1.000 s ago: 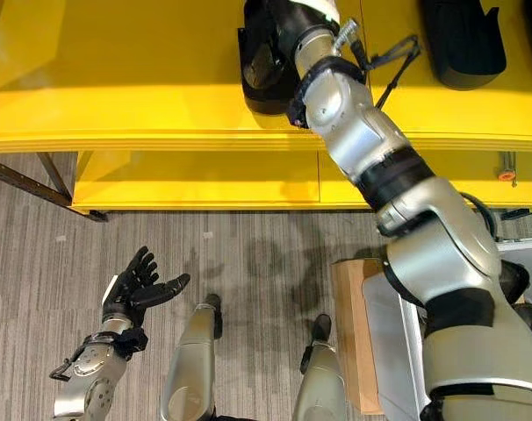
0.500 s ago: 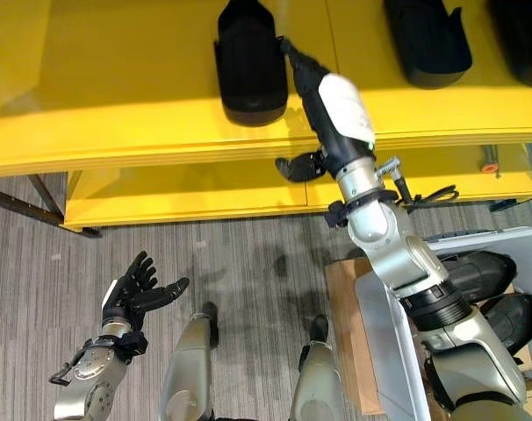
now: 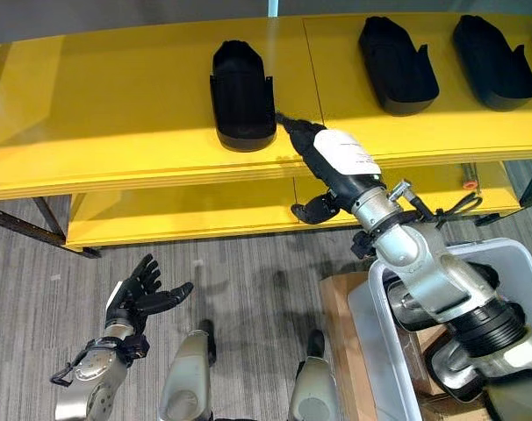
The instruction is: Move parts from the plastic box to the shelf.
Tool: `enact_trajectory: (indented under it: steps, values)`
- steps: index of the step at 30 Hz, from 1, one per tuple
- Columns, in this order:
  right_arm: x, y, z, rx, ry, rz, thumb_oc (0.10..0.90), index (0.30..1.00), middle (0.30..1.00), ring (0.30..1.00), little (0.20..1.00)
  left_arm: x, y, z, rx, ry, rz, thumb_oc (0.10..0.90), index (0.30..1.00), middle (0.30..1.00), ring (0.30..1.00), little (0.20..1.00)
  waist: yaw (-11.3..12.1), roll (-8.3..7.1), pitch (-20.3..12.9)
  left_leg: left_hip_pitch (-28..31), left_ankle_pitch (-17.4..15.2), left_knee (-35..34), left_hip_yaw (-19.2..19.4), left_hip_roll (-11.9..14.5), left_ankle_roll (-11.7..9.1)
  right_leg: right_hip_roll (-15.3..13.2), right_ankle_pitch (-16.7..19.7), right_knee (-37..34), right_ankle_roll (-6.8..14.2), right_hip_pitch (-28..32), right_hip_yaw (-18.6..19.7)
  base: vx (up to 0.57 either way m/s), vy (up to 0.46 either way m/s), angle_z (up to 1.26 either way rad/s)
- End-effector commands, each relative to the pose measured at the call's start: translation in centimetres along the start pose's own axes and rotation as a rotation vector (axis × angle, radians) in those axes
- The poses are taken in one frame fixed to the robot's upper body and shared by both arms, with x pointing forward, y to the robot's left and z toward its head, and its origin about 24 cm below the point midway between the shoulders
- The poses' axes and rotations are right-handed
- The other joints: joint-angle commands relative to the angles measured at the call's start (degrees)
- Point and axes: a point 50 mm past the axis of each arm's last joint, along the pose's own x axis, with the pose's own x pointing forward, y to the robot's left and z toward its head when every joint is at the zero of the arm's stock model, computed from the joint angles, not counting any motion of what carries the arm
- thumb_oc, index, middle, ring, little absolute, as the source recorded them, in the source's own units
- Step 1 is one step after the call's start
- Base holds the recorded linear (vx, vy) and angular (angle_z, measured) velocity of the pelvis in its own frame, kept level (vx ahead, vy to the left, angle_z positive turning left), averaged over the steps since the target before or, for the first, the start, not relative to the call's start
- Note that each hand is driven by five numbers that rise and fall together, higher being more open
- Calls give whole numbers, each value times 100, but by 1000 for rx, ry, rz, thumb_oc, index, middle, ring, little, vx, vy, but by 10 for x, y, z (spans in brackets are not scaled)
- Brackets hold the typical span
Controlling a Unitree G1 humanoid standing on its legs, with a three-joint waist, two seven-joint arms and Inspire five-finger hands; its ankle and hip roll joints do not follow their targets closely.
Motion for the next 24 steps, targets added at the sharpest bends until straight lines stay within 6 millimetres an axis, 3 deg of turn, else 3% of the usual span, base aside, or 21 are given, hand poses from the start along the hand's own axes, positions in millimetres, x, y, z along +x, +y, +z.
enact_trajectory:
  steps: [1,12,17,24]
  values:
    - [20,-37,29,-81,-165,-72,900,1000,1000,1000,1000,-11,3,21,62,-127,-22,900,1000,1000,1000,1000,96,-82,-397,680,1430,-1019,-169,554,-80,-157,886,62,-247,525,313,-1,-10,-4]
    - [55,-22,10,-152,-49,98,900,1000,1000,1000,1000,-6,1,24,89,-126,-52,900,1000,1000,1000,1000,218,-103,-279,765,1374,-995,-160,630,-47,-122,923,157,-256,538,337,0,0,0]
    - [72,-28,11,-127,-20,45,900,1000,1000,1000,1000,-6,-1,26,81,-136,-58,900,1000,1000,1000,1000,250,-76,-190,744,1362,-967,-178,657,-52,-114,935,184,-256,508,338,0,0,0]
    - [79,-32,14,-66,-15,-16,900,1000,1000,1000,1000,-6,1,27,77,-142,-47,900,1000,1000,1000,1000,276,-84,-115,694,1361,-935,-200,662,-57,-109,943,218,-266,450,347,-2,1,1]
